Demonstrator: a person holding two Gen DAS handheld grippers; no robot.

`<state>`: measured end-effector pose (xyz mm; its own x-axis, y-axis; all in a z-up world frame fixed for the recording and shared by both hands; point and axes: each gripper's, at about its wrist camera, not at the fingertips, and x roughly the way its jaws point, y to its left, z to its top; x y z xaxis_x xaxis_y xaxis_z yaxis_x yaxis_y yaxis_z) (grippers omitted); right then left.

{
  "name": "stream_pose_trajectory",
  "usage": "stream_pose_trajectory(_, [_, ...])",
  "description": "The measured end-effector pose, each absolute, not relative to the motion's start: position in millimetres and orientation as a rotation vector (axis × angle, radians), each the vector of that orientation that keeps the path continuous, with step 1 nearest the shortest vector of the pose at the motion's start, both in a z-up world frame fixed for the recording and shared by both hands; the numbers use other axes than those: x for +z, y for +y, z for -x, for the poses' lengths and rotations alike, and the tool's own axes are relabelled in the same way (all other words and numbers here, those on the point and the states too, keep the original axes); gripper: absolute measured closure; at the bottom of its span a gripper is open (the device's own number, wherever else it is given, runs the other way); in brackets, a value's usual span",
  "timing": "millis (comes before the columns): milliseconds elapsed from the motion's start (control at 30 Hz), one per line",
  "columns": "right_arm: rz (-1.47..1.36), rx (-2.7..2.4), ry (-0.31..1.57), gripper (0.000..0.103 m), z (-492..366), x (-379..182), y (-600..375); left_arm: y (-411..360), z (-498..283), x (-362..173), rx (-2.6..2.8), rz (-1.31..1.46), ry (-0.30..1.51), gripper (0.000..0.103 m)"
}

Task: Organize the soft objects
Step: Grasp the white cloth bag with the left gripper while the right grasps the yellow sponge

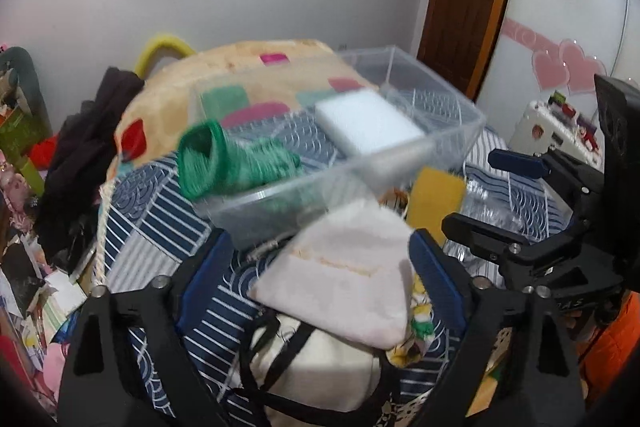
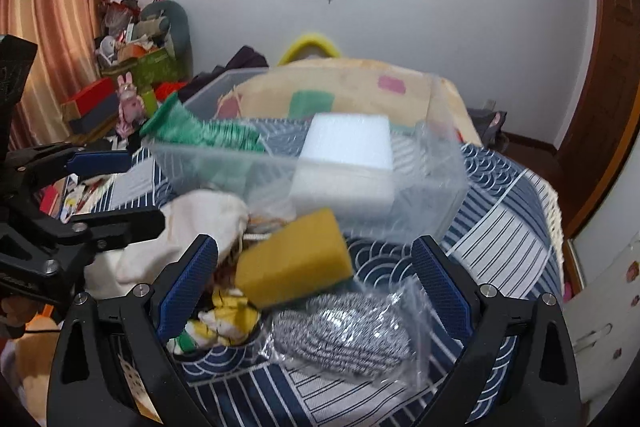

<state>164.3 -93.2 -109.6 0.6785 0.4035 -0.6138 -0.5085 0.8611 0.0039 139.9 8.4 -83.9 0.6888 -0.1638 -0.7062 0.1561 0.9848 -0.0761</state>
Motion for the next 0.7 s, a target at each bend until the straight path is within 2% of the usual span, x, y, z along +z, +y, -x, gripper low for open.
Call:
stream_pose_trajectory(133, [0.174, 0.546, 0.688, 0.006, -168, -120, -91, 9, -141, -100, -0.186, 0.032, 0.841, 0.017])
stream_pose_trajectory(267, [0.172, 0.553, 0.711, 0.006, -171, -126, -89, 11, -144, -113, -0.196, 0.056, 0.877, 0.025])
stream_pose_trajectory(333, [0.175, 0.552, 0.710, 0.006, -170, -128, -89, 11, -145, -117, -0.209, 0.074, 0.881, 0.031])
stream_pose_trajectory(400, [0.184, 0.547, 0.701, 0.007, -167, -129, -89, 11, -147, -119, -0.228, 0.090, 0.885, 0.044])
stream_pose_trajectory(433, [0.185, 0.550, 0.697, 0.009, -165, -129, -89, 11, -148, -120, -0.240, 0.099, 0.886, 0.047])
stream_pose_trajectory(500, [0.173, 0.571, 0.691, 0.023, -163, -128, -90, 11, -149, -121, -0.256, 0.112, 0.890, 0.061])
stream_pose_trajectory(567, [0.171, 0.580, 0.685, 0.032, -161, -127, -91, 12, -149, -122, -0.268, 0.128, 0.892, 0.067])
stream_pose_trajectory(600, [0.175, 0.580, 0.682, 0.037, -161, -127, -91, 13, -147, -121, -0.270, 0.137, 0.886, 0.073])
stream_pose_trajectory(700, [0.174, 0.580, 0.676, 0.040, -159, -129, -94, 17, -144, -118, -0.280, 0.159, 0.879, 0.085])
